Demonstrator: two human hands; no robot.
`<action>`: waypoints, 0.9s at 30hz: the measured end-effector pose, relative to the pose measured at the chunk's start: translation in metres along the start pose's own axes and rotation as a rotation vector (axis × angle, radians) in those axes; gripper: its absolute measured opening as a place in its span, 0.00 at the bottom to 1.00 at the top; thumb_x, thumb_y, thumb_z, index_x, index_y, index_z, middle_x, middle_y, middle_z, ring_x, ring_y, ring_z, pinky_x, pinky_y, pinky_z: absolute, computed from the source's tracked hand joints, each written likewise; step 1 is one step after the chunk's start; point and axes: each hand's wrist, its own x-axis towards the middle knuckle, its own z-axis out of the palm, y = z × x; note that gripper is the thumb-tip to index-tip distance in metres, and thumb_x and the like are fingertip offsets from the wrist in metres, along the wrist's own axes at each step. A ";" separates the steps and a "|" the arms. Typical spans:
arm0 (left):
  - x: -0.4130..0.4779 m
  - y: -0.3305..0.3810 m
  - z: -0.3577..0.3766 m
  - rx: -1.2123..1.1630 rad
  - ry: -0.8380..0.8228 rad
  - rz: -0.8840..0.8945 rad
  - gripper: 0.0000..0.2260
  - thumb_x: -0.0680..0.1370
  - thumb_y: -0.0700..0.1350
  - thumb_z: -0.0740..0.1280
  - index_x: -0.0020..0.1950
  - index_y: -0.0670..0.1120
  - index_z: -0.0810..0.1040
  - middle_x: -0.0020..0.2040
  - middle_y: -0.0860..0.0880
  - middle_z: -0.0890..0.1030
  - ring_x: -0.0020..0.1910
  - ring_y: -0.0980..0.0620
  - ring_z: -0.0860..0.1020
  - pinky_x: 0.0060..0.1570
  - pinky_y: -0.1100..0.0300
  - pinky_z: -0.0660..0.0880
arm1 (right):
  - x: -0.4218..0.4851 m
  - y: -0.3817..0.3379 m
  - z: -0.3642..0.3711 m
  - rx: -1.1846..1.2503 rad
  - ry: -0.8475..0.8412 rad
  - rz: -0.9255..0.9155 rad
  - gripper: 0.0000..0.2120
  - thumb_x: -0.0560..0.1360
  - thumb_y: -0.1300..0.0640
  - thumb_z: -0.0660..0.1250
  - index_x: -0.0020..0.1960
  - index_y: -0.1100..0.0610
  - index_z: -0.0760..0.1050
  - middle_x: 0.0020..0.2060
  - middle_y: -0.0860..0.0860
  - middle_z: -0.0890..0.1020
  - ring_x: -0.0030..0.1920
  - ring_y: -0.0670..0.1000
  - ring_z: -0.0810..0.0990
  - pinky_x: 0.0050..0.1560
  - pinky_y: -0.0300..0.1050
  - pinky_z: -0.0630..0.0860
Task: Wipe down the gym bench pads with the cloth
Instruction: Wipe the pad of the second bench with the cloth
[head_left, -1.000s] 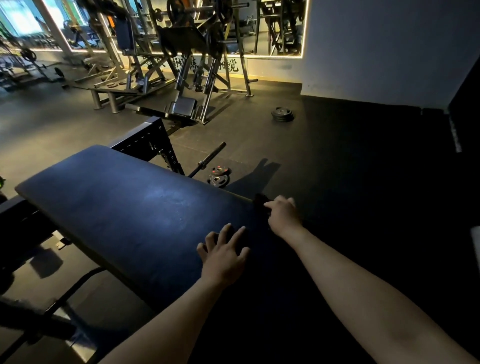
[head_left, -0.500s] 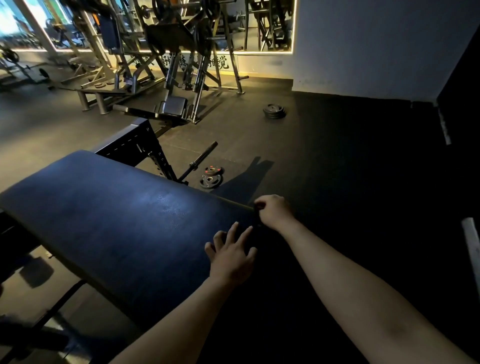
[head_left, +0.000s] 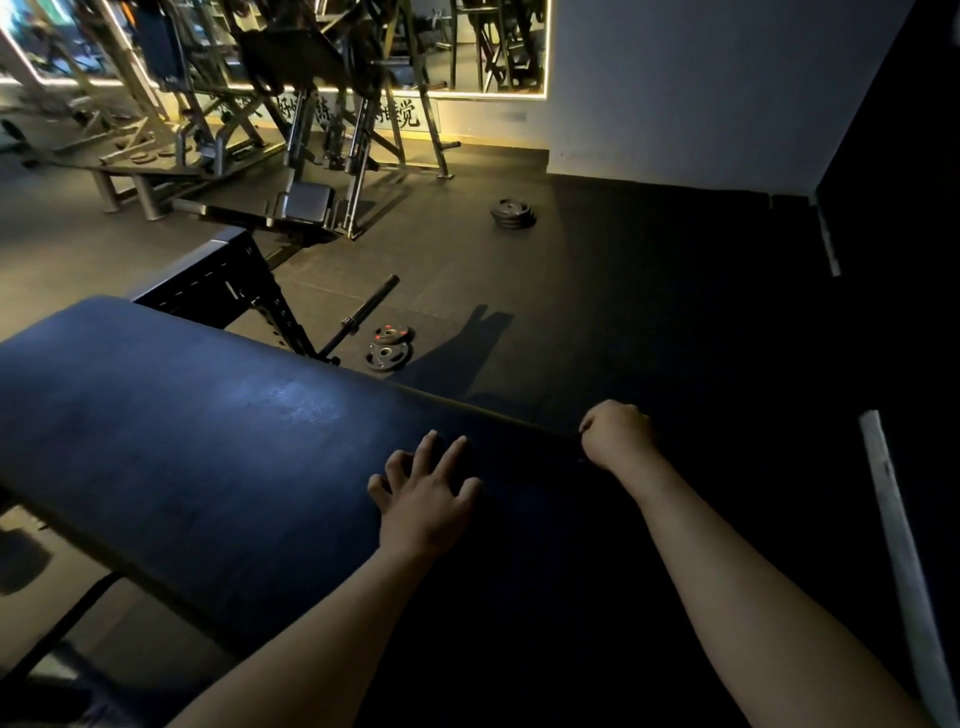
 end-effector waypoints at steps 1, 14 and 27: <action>0.000 0.000 -0.001 -0.003 -0.001 -0.001 0.27 0.80 0.65 0.53 0.78 0.68 0.50 0.82 0.55 0.48 0.76 0.44 0.45 0.69 0.43 0.48 | -0.005 -0.007 0.003 0.042 0.036 -0.074 0.13 0.75 0.59 0.66 0.57 0.51 0.82 0.57 0.55 0.81 0.57 0.58 0.79 0.58 0.51 0.79; 0.000 -0.005 0.000 0.016 -0.020 0.019 0.27 0.81 0.65 0.54 0.79 0.68 0.49 0.82 0.54 0.47 0.76 0.42 0.45 0.70 0.42 0.49 | -0.051 -0.023 0.037 0.111 0.202 -0.453 0.19 0.79 0.63 0.60 0.66 0.52 0.77 0.61 0.51 0.75 0.61 0.55 0.69 0.62 0.49 0.72; -0.041 -0.061 -0.014 0.003 -0.038 0.203 0.27 0.80 0.63 0.60 0.78 0.65 0.57 0.81 0.54 0.51 0.78 0.46 0.44 0.74 0.43 0.45 | -0.091 -0.027 0.044 0.233 0.196 -0.407 0.18 0.76 0.61 0.66 0.64 0.52 0.79 0.62 0.54 0.77 0.61 0.58 0.76 0.65 0.49 0.71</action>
